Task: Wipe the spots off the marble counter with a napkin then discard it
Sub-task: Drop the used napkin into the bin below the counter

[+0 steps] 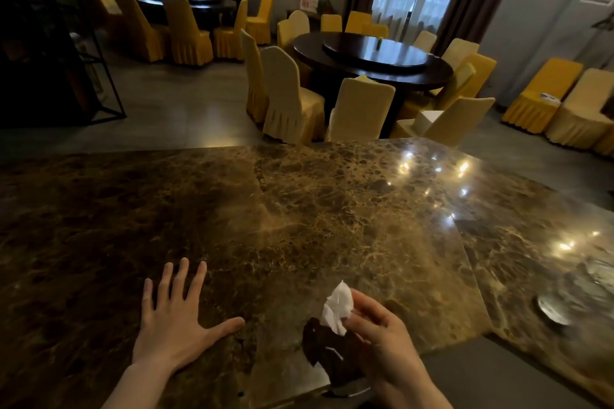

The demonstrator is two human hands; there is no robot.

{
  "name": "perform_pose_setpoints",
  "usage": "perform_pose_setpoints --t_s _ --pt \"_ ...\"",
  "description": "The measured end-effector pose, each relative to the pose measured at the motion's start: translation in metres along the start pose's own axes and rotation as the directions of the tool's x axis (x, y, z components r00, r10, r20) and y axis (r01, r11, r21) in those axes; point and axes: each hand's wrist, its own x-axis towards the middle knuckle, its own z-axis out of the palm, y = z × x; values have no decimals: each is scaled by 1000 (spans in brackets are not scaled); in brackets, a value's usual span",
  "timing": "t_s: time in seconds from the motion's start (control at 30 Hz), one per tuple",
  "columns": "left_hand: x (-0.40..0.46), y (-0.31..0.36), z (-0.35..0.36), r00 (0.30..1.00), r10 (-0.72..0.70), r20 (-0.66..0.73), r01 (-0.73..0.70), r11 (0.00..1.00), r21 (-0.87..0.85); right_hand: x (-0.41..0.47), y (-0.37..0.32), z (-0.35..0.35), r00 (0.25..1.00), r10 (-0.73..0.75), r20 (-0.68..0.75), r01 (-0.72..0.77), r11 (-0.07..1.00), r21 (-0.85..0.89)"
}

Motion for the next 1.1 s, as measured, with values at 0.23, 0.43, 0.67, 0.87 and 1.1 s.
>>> perform_pose_setpoints --t_s 0.23,0.43,0.67,0.87,1.1 --pt "-2 0 -1 1000 18 -23 -18 1000 -6 -35 5 1 994 -59 87 53 996 69" --pt "-21 3 -1 998 43 -41 -44 999 -31 -57 27 -1 988 -111 109 133 965 -228" --pt "-41 2 4 997 40 -66 -41 999 -17 -72 92 -16 970 -105 218 234 642 -731" --pt "-43 2 7 996 41 -82 -43 999 -25 -62 160 -54 985 -4 174 169 265 -949" --pt "-44 3 11 994 39 -103 -38 999 10 -44 203 -81 993 -44 111 114 69 -991"
